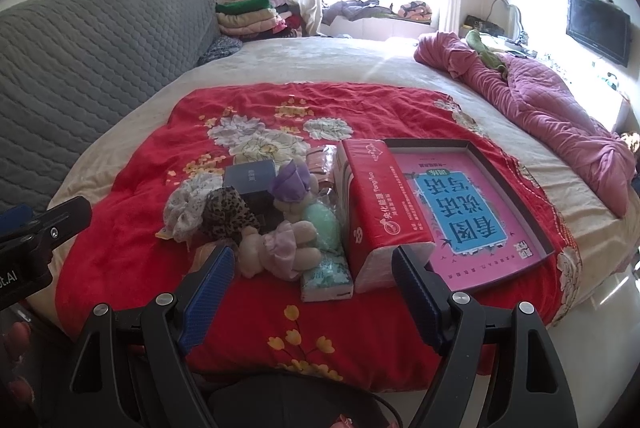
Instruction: Organize soft objects
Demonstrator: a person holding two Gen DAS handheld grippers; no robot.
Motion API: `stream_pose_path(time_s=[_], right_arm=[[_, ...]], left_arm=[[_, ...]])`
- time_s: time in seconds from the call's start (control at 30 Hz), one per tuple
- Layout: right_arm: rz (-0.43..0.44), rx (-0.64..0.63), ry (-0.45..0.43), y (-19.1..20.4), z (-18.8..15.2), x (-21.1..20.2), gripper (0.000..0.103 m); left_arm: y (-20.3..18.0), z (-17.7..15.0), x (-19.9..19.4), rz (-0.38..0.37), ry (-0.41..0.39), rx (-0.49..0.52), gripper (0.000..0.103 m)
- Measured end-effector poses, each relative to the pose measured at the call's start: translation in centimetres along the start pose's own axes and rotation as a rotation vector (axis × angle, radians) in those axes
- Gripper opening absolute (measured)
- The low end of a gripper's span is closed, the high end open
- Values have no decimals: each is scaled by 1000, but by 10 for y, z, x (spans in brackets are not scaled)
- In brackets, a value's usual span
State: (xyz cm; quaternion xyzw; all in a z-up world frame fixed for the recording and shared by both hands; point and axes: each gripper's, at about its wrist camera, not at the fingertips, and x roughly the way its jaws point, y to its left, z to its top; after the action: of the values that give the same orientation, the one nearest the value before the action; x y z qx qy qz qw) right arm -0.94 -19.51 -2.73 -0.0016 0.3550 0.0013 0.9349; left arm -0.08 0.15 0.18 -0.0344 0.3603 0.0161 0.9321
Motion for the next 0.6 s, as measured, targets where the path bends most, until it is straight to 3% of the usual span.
stream_pose_path(time_s=[0.6], right_arm=[[6, 20, 18, -6, 3, 8, 82]], left_arm=[[7, 0, 18, 1, 8, -4, 102]])
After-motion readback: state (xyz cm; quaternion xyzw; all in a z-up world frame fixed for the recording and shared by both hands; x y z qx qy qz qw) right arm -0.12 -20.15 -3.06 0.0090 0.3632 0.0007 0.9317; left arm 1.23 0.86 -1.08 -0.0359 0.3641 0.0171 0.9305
